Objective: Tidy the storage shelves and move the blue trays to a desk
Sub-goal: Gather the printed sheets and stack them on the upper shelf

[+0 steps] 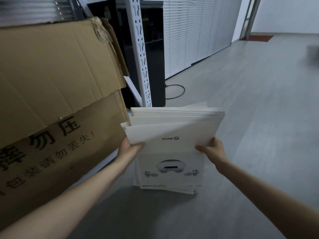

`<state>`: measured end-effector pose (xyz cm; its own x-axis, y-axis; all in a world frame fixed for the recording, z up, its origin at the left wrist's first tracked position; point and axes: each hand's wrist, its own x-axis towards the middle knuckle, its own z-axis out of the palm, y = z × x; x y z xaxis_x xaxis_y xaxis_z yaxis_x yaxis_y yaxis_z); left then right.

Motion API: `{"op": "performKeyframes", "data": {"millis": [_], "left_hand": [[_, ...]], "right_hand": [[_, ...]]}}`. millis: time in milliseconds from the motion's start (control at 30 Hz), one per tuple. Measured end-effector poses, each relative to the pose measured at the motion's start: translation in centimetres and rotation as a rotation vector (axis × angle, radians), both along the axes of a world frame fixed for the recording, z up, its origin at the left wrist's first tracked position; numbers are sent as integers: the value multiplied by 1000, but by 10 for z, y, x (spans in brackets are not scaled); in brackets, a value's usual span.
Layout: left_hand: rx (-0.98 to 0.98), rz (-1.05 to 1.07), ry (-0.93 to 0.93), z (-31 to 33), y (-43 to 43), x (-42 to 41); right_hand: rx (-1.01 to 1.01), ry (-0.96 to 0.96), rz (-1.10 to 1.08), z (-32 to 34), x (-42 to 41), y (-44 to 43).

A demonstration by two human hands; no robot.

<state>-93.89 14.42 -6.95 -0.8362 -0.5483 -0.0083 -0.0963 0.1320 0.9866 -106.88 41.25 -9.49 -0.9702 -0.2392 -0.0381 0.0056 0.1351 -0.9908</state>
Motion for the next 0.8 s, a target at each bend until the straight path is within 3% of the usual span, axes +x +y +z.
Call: {"op": "performKeyframes", "data": {"millis": [200, 333, 500, 800], "left_hand": [[-19, 34, -43, -10, -19, 15], [172, 86, -117, -28, -20, 20], [88, 92, -97, -29, -6, 26], [-121, 100, 183, 22, -8, -1]], "right_hand": [[7, 70, 24, 5, 12, 15], [29, -55, 30, -23, 31, 7], [7, -138, -3, -48, 39, 12], [-64, 163, -80, 11, -7, 2]]}}
